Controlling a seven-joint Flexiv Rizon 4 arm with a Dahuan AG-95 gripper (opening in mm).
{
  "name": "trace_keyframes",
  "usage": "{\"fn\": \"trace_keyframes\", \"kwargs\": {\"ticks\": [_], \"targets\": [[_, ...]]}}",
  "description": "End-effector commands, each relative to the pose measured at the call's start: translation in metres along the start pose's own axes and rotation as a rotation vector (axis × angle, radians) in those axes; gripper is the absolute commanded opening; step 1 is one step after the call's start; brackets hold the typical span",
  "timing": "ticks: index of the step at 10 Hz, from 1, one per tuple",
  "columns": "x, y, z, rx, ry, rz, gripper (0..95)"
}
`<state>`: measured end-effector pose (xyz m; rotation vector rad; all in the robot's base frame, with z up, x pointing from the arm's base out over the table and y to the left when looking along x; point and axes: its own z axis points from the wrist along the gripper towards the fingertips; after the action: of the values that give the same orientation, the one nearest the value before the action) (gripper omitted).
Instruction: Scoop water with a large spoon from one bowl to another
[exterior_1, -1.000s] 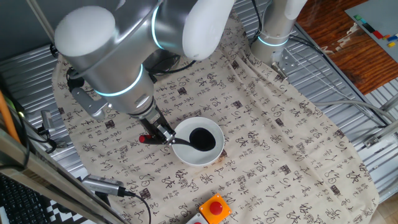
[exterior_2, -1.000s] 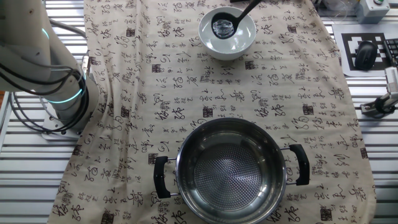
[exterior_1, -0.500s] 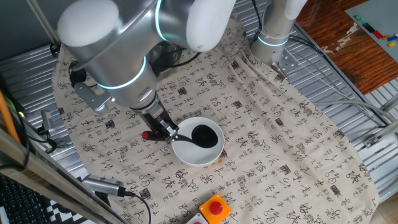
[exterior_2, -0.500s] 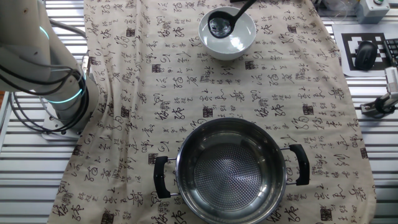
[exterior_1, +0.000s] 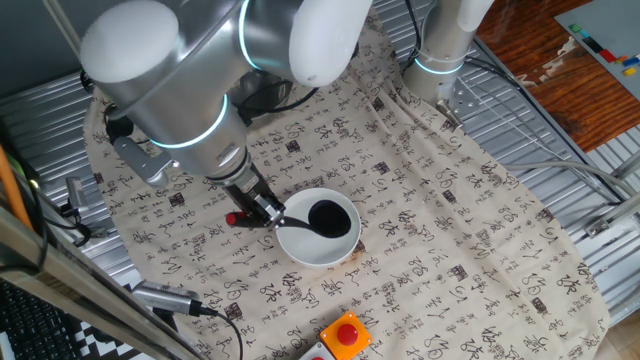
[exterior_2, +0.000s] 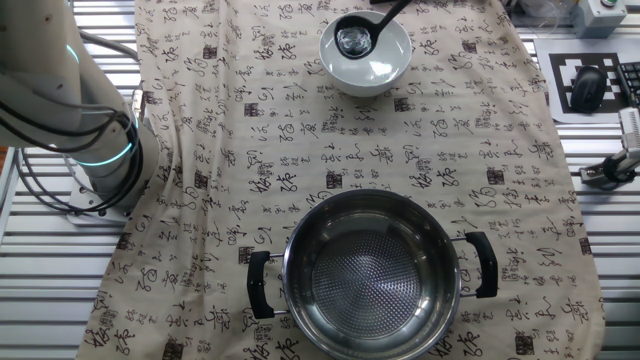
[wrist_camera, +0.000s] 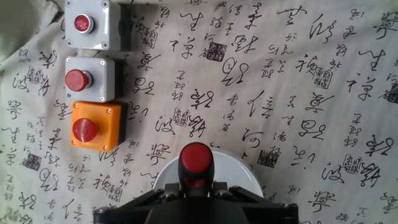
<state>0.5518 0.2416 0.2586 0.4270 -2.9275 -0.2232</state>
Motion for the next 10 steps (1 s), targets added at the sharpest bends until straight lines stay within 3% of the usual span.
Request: {"fn": "trace_keyframes", "kwargs": {"ticks": [1, 6, 10], "targets": [[-0.002, 0.001, 0.0, 0.006, 0.0, 0.017, 0.0], [-0.002, 0.001, 0.0, 0.024, 0.007, 0.029, 0.0], [0.006, -0.022, -0.007, 0.012, 0.006, -0.009, 0.0]]}}
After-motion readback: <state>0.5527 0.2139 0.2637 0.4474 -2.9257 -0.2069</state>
